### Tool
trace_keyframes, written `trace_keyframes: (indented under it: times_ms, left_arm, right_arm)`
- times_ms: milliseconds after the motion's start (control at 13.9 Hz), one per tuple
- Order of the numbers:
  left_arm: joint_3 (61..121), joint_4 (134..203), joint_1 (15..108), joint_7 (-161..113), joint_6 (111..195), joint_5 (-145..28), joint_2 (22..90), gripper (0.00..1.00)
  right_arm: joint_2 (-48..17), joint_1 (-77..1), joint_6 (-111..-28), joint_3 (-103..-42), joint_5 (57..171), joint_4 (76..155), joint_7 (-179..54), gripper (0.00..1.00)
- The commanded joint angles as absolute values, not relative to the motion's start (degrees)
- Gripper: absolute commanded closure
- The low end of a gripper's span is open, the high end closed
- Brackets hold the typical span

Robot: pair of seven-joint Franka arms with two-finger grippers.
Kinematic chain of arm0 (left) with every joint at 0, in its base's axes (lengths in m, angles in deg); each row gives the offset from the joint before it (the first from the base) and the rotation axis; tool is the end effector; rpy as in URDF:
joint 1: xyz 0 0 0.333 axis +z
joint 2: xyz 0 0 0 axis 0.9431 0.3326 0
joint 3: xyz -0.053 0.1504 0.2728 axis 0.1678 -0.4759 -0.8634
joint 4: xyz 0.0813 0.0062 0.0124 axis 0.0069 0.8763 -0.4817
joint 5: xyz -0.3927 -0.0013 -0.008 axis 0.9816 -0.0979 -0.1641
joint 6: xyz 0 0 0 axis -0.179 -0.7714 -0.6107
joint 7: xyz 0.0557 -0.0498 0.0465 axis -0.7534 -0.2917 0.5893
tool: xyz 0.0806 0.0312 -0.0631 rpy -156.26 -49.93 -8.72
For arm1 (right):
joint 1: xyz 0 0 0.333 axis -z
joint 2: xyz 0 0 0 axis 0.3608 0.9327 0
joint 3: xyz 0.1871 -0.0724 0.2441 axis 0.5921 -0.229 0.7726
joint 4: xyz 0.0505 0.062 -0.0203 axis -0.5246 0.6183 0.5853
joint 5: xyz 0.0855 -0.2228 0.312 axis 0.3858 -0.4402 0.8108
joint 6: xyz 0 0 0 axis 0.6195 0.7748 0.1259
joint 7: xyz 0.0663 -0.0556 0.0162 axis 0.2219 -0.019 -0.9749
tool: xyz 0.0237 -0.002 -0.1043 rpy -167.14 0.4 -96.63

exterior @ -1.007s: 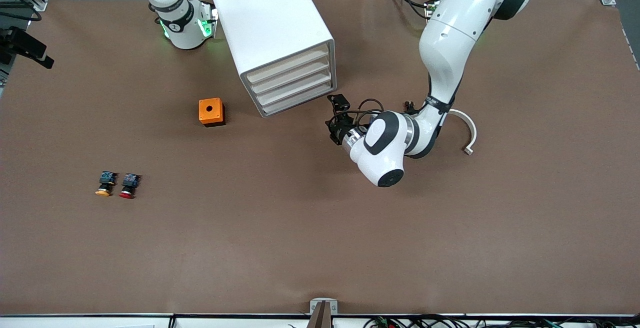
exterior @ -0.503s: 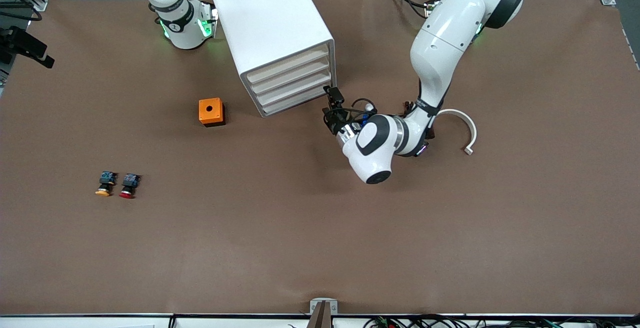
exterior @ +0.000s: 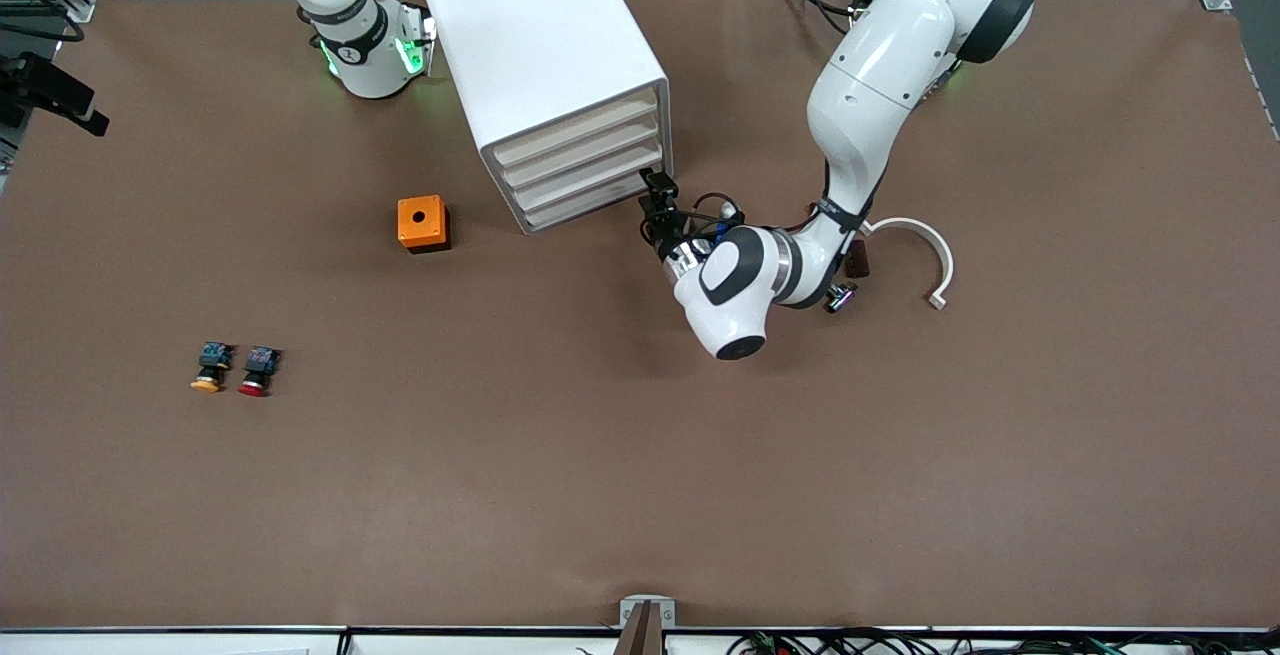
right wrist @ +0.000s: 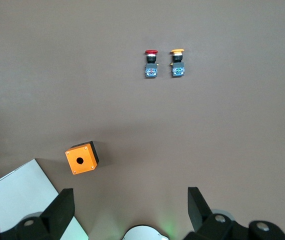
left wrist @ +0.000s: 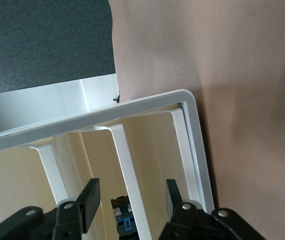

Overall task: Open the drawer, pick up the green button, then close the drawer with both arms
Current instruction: 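Grip the drawer front with the left gripper and pull it open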

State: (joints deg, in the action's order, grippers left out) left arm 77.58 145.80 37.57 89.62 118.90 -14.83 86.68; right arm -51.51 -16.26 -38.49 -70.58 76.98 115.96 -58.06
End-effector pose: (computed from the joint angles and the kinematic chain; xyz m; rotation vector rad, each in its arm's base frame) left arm 0.4673 -0.4679 0.1446 -1.3654 -1.6753 1.3984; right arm 0.4714 -0.0716 0.6528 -3.1163 0.2030 0.0639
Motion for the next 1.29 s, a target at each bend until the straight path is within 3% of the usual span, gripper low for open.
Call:
trace_keyframes:
  times_ms: [0, 359, 503, 863, 1222]
  left_arm:
    - [77.41, 144.57, 35.95, 90.63, 117.87, -13.34, 87.69, 0.39]
    - [77.41, 145.18, 33.32, 90.8, 117.87, -13.25, 88.31, 0.39]
    - [77.67, 145.18, 32.96, 90.89, 117.09, -13.25, 88.57, 0.47]
    - [77.94, 145.18, 32.52, 90.37, 115.5, -13.16, 89.36, 0.84]
    - [78.03, 145.18, 33.04, 90.45, 115.5, -12.55, 89.37, 0.94]
  right_arm:
    - [-51.36, -16.05, -37.99, -70.46, 77.45, 115.56, -57.7, 0.0]
    - [-51.36, -16.05, -37.99, -70.46, 77.36, 115.56, -57.7, 0.0]
    - [-51.36, -15.96, -37.9, -70.46, 77.36, 115.56, -57.7, 0.0]
    - [-51.36, -15.87, -37.99, -70.46, 77.28, 115.56, -57.7, 0.0]
    - [-51.28, -15.7, -38.34, -70.46, 77.1, 115.47, -57.96, 0.0]
